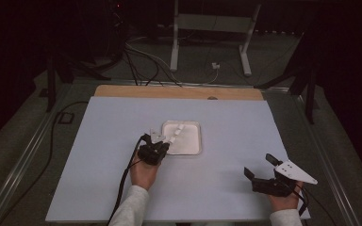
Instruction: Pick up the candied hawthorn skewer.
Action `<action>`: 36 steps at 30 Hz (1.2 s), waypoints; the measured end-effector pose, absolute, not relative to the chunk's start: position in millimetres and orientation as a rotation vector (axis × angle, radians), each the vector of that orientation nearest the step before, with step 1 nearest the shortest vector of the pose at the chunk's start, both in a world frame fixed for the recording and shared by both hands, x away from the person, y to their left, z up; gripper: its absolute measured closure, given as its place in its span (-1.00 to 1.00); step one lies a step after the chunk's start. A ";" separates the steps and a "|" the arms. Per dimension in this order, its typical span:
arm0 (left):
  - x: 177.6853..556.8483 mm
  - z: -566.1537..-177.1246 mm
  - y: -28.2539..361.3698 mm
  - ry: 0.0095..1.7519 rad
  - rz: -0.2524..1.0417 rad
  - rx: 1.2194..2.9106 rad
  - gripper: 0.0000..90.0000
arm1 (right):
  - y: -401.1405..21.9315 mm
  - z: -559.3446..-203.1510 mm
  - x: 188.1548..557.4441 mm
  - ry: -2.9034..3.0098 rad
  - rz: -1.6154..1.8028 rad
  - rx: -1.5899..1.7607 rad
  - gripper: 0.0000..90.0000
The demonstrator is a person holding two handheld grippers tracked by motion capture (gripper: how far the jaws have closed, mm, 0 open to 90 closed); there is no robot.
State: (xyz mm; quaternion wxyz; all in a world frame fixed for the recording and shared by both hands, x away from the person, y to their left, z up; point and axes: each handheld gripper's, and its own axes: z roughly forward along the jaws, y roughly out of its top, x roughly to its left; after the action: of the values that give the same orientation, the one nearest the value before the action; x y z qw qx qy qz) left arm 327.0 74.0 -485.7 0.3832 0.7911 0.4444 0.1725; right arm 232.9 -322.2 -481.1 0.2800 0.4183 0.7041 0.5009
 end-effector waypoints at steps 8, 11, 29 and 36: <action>311.1 -469.5 85.1 1.082 0.440 1.959 1.00 | -310.4 -475.4 238.5 1.931 1.383 1.086 -0.99; 306.6 -464.9 90.2 1.068 0.451 1.958 1.00 | -304.4 -469.6 242.9 1.943 1.405 1.061 -0.99; 283.7 -464.0 114.9 1.029 0.460 1.913 1.00 | -260.5 -428.4 305.5 2.010 1.580 1.109 -0.99; 279.9 -462.9 117.8 1.019 0.468 1.896 1.00 | -233.3 -415.5 324.4 2.094 1.571 1.122 -0.99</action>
State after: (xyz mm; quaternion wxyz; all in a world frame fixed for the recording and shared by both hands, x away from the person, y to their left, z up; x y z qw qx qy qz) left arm 279.9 117.8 -462.9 0.4524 0.7676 0.4124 0.1896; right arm 324.4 -233.3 -415.5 0.1463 0.3896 0.7272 0.5458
